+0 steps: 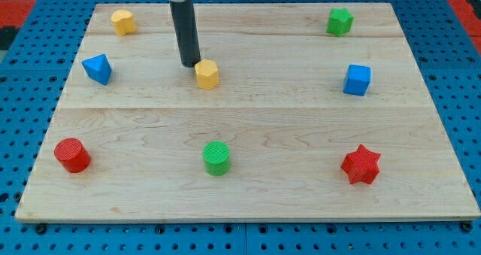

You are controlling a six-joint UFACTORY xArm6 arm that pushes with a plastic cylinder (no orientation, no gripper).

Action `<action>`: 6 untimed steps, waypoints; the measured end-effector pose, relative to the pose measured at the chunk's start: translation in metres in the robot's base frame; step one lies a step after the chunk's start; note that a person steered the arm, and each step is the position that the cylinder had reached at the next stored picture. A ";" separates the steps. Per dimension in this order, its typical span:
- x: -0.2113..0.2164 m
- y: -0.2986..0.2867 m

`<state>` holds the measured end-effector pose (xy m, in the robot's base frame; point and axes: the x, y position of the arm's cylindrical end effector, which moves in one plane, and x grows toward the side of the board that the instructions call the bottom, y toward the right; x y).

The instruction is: Move the yellow hexagon towards left

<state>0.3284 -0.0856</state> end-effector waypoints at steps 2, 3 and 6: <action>0.008 0.046; 0.042 0.046; 0.082 0.063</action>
